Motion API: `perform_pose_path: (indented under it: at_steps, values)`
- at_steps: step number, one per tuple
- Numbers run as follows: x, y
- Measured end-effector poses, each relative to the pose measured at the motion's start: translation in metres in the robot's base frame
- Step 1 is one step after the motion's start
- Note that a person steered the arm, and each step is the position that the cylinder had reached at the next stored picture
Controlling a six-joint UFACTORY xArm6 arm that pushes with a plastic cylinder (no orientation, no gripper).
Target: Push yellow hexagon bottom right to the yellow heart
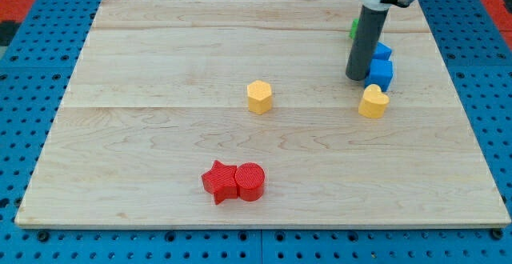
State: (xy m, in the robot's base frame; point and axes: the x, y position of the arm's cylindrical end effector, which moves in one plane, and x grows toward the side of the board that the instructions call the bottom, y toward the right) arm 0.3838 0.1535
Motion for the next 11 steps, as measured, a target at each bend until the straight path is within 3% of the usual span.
perform_pose_path:
  at_steps: [1, 3, 5, 6, 8, 10, 11]
  values:
    - [0.001, 0.012]
    - [-0.008, -0.141]
    - [0.056, -0.155]
    - [0.048, -0.203]
    - [0.084, -0.186]
    - [0.088, -0.042]
    - [0.089, -0.05]
